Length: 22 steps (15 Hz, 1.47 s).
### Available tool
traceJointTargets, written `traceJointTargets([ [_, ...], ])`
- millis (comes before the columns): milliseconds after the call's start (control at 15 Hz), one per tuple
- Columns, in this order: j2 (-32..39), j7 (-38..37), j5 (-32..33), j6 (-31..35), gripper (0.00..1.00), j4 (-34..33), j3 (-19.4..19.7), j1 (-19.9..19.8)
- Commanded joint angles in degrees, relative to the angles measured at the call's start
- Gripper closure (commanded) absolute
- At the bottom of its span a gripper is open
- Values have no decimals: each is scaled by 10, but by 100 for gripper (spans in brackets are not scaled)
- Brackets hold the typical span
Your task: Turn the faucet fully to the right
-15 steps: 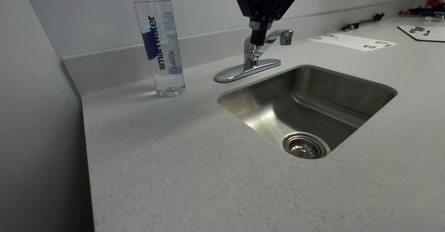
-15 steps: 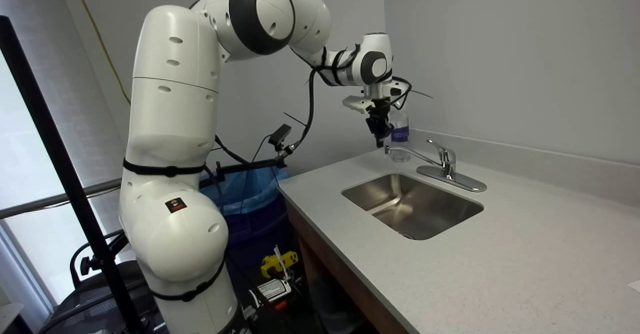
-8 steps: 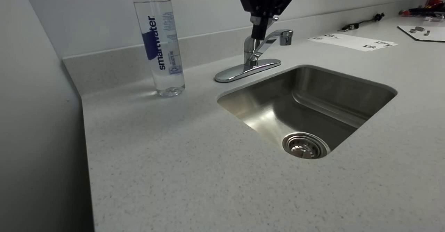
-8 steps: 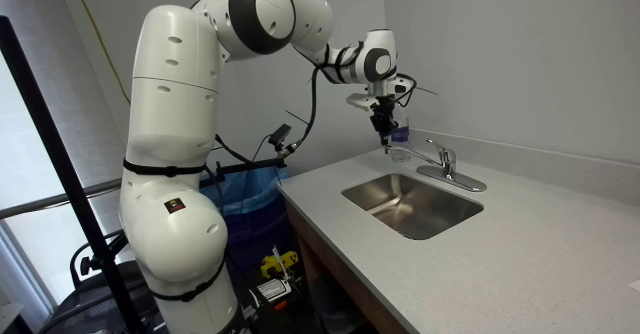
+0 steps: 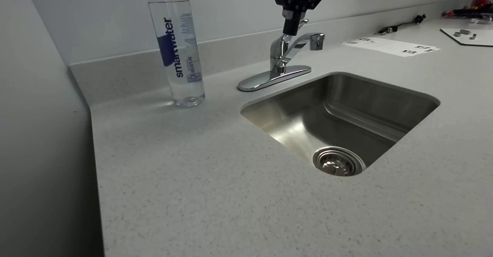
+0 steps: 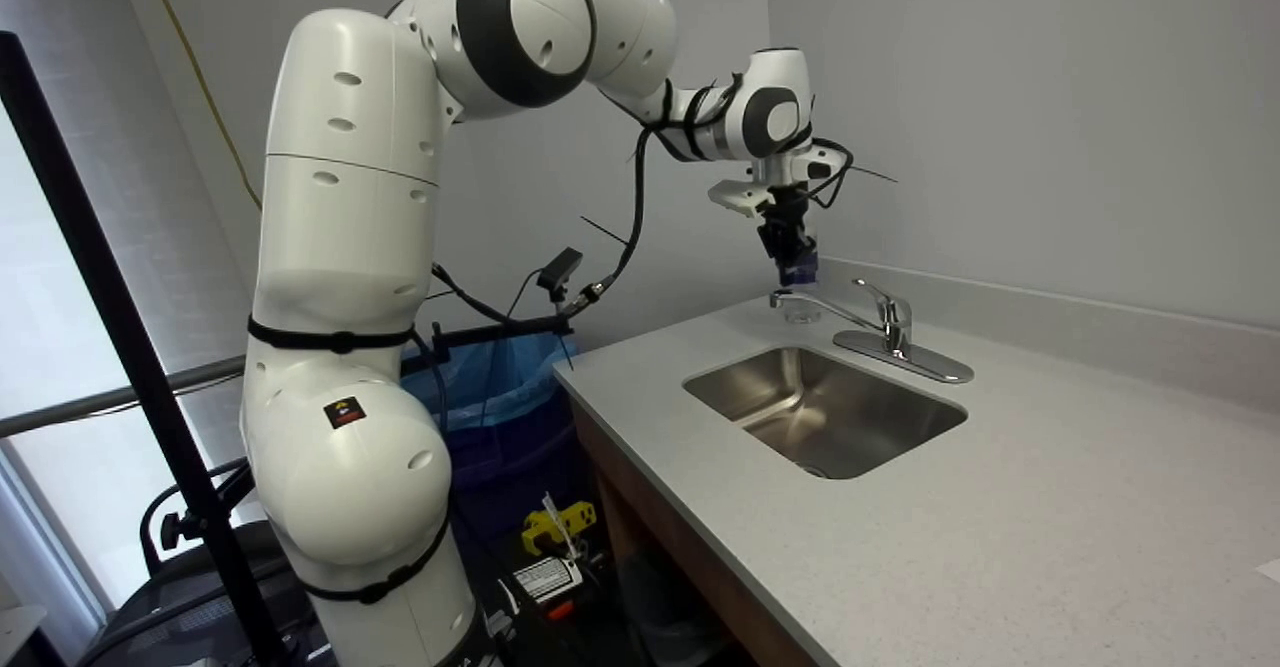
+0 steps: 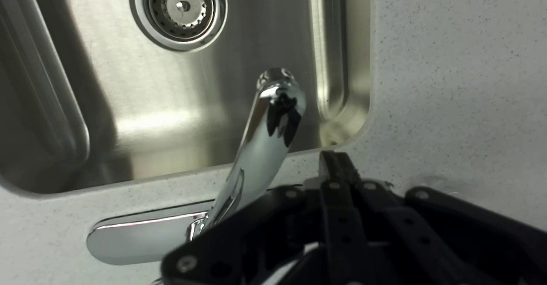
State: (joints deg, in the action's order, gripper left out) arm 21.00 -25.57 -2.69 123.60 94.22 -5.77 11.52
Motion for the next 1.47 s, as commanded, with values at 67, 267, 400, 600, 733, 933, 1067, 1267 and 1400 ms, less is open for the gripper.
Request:
traceJointTargets([
  [67,0,18,-15,-31,100,-11,1,-5],
  [267,0,14,-13,-55,100,-14,3,-4],
  [400,0,12,-11,-72,100,-16,4,-3],
  [600,-10,20,-6,-44,100,32,14,-14],
  [733,-16,18,-4,-43,100,49,19,-17],
  [933,-32,15,-3,-41,100,79,26,-24],
  [1067,-42,13,-3,-41,100,95,30,-28],
  [1267,-51,13,0,-42,100,106,38,-38],
  [1400,-52,14,0,-42,100,108,44,-44],
])
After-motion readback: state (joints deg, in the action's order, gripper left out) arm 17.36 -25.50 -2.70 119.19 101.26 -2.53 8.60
